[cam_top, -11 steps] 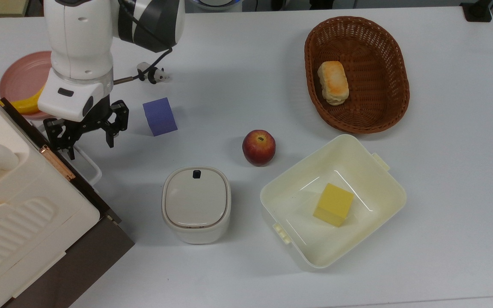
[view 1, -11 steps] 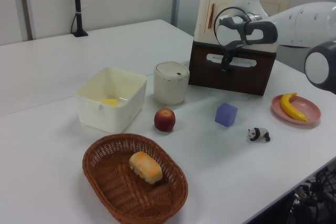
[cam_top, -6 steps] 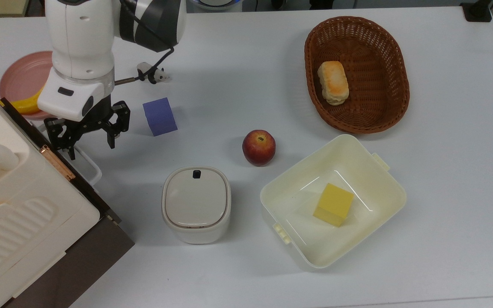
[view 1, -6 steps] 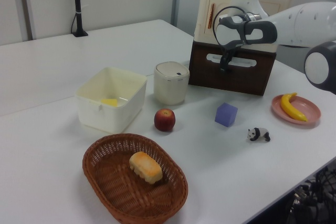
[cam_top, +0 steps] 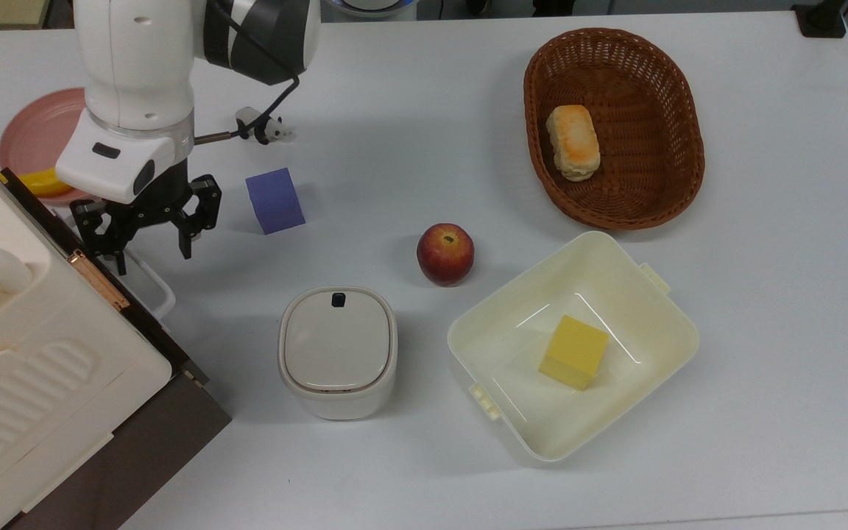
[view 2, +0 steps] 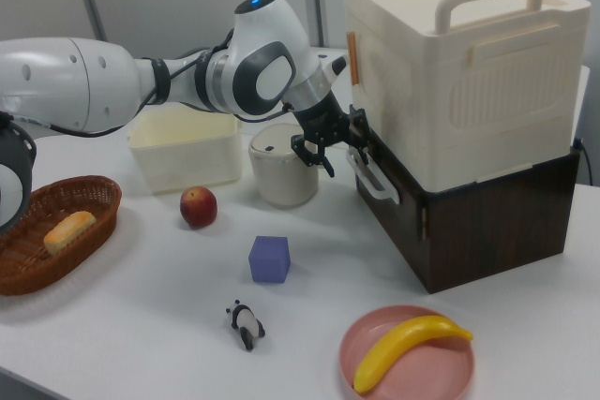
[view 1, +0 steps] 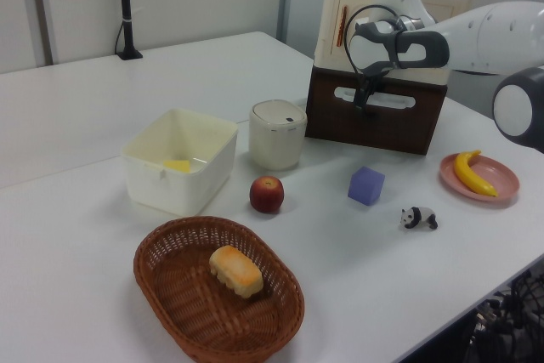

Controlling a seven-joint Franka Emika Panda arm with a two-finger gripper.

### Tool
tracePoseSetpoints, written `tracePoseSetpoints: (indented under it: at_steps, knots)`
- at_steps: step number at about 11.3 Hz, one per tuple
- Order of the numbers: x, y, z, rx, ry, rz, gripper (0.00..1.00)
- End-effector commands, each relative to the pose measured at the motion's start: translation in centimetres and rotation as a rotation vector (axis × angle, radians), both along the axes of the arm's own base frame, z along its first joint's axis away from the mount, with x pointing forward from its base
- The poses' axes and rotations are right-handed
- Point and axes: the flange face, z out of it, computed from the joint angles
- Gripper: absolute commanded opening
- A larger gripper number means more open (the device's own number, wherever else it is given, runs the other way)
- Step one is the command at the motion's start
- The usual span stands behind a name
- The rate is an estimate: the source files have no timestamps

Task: Slide open the drawer
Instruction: 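Lower the gripper and close it on the drawer handle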

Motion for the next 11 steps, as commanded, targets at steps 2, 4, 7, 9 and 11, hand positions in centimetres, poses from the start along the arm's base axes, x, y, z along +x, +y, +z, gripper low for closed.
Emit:
tracePoseSetpoints:
  at_steps: [2,4,7,9,11]
  knots:
    - [0.14,0.63,0.29,0.003,-0.011,-0.01,0.68]
    - [0.15,0.62,0.18,0.002,-0.009,-0.009,0.64]
    - [0.18,0.41,-0.1,-0.006,-0.005,-0.005,0.64]
    - [0.19,0.3,-0.19,-0.008,-0.004,-0.004,0.63]
    - [0.2,0.1,-0.36,-0.015,0.001,0.01,0.57]
